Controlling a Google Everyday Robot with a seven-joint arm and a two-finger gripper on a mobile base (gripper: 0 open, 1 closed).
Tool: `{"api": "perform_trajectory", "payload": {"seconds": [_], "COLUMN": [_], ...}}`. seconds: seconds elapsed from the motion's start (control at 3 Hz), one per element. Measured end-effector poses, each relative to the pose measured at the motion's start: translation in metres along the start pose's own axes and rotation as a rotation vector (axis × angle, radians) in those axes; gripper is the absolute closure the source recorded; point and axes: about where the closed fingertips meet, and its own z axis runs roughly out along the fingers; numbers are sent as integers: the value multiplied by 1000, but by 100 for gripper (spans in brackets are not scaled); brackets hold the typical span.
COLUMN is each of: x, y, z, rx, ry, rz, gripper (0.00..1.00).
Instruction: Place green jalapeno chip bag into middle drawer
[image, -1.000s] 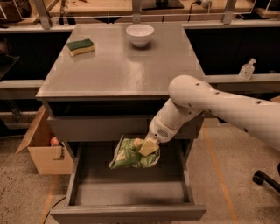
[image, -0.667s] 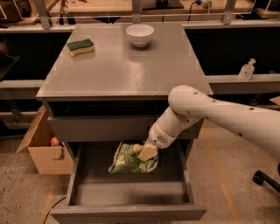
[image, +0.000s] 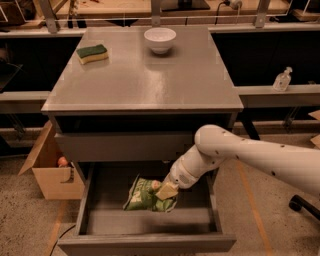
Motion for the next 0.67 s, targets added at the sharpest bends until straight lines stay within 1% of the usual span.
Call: {"api": "perform_trajectory", "payload": {"seconds": [0.33, 0.67], "x": [13, 19], "y": [-1, 0], "z": [25, 45], "rx": [9, 8], "ry": [-71, -126], "rz": [14, 22], "gripper": [100, 100]}}
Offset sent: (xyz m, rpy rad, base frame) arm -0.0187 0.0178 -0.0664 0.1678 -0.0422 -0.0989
